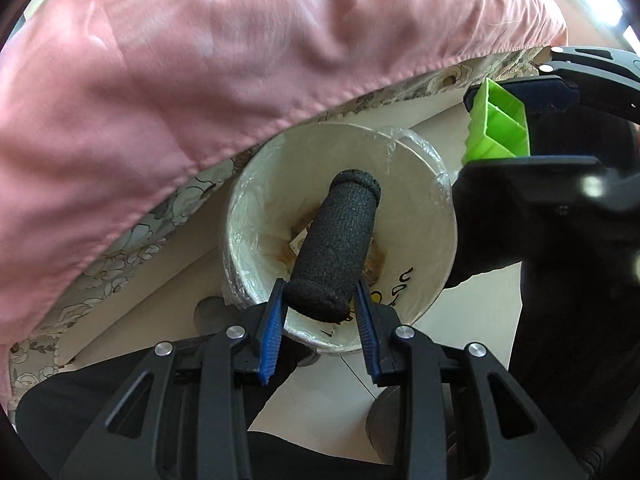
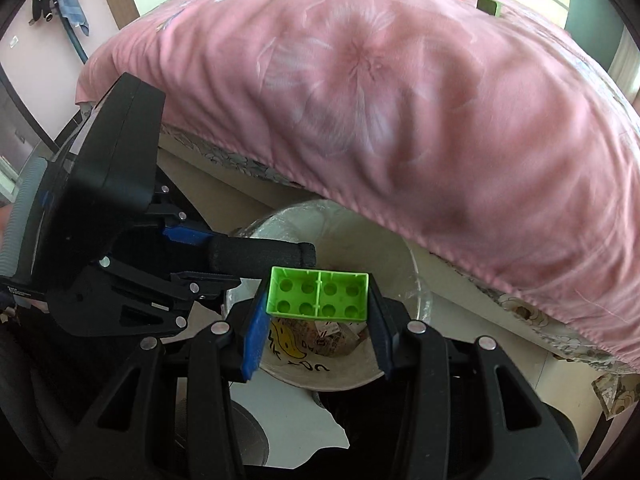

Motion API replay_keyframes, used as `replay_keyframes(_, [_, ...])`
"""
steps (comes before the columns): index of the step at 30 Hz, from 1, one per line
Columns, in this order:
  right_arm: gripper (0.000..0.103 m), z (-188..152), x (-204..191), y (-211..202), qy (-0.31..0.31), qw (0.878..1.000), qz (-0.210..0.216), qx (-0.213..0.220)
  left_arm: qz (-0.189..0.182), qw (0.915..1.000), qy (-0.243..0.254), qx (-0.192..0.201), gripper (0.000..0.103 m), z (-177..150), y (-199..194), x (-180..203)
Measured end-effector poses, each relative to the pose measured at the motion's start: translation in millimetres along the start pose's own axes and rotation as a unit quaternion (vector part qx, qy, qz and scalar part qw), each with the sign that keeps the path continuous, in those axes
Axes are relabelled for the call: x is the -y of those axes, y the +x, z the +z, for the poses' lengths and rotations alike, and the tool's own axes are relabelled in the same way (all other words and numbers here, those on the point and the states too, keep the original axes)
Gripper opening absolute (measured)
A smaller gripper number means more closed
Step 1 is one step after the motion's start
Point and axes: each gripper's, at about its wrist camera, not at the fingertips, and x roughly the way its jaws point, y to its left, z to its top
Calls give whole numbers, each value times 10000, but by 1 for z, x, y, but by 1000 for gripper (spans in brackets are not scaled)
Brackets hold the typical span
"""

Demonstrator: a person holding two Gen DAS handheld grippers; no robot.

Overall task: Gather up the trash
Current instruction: 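Carry the black roller with the left gripper while the right carries the Lego brick over the bin, then open the left gripper over the bin while the right gripper opens, dropping both items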

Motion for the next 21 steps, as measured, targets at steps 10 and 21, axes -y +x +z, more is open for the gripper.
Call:
replay_keyframes(10, [45, 3, 3, 46, 47, 9988, 107, -471, -203, 9987, -45, -474, 37, 8, 43, 2])
replay_keyframes(21, [45, 11, 12, 77, 116, 9965, 251, -788, -379, 9959, -179, -803, 37, 13, 79, -9])
